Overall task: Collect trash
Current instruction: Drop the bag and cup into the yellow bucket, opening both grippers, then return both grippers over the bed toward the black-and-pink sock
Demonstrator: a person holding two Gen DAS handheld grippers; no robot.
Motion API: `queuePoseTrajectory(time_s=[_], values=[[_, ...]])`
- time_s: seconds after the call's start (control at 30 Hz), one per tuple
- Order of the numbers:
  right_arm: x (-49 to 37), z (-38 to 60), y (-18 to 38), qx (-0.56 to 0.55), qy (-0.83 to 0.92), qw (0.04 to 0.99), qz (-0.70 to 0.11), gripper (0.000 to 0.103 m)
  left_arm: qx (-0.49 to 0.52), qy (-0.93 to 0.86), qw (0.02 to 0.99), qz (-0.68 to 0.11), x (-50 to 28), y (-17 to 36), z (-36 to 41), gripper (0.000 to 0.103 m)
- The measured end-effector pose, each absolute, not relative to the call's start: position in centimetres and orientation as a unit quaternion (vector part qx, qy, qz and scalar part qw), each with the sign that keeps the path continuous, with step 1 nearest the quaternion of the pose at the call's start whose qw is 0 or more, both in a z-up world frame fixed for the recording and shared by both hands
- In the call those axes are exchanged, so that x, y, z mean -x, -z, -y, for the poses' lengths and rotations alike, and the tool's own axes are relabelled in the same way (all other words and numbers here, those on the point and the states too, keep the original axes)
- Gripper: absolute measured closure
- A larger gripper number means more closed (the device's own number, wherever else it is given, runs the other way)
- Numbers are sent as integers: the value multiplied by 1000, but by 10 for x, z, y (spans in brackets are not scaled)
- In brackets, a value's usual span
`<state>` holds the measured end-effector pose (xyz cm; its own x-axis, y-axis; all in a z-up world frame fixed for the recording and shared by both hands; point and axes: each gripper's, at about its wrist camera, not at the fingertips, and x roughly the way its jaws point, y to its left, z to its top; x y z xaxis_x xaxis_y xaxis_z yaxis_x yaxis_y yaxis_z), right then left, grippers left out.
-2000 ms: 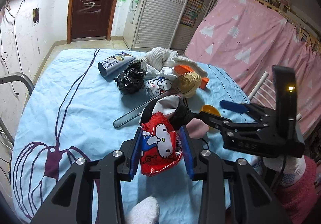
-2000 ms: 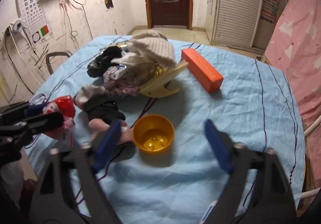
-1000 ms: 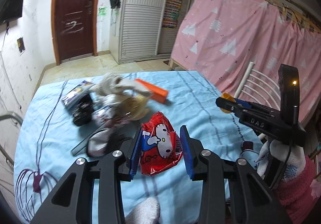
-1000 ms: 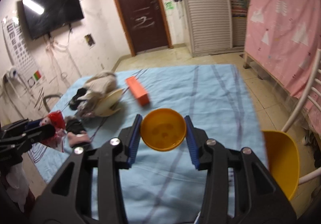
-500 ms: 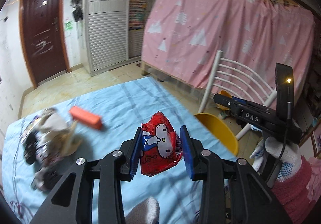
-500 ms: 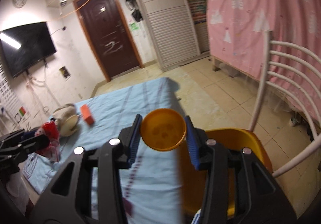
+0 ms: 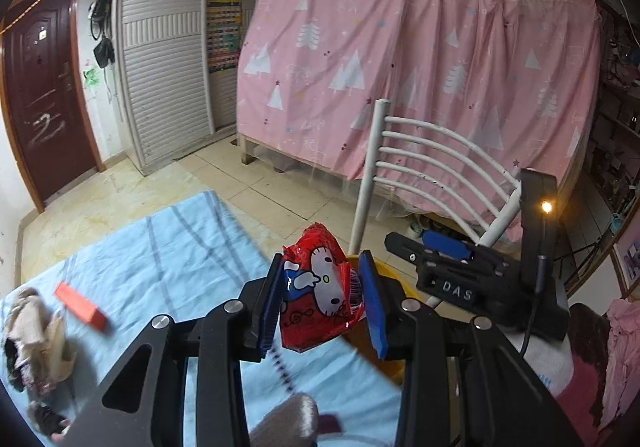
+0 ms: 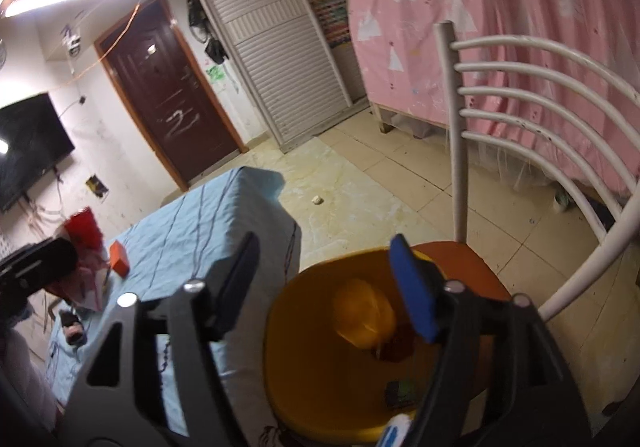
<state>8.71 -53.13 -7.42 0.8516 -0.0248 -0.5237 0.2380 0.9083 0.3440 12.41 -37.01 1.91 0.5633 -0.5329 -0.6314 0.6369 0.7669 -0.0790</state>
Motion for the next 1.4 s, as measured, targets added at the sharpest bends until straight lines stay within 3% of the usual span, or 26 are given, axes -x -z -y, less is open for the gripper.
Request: queuePoseTrajectory(time_s=[0.23, 0.33, 0.4, 0.83, 1.4], values=[[-68, 566, 70, -254, 118, 934, -222, 34, -63, 358, 868, -339, -139, -2, 408, 75], [-64, 570, 69, -265, 124, 932, -212, 31, -56, 366, 862, -346, -143, 5, 418, 64], [-64, 567, 67, -265, 122, 933, -211, 30, -52, 363, 862, -350, -146, 9, 420, 51], [-76, 521, 58, -232, 79, 943, -224, 28, -33, 341, 875, -342, -137, -6, 368, 50], [-107, 408, 46, -154, 8, 953, -259, 22, -11, 256, 911, -323, -122, -22, 237, 49]])
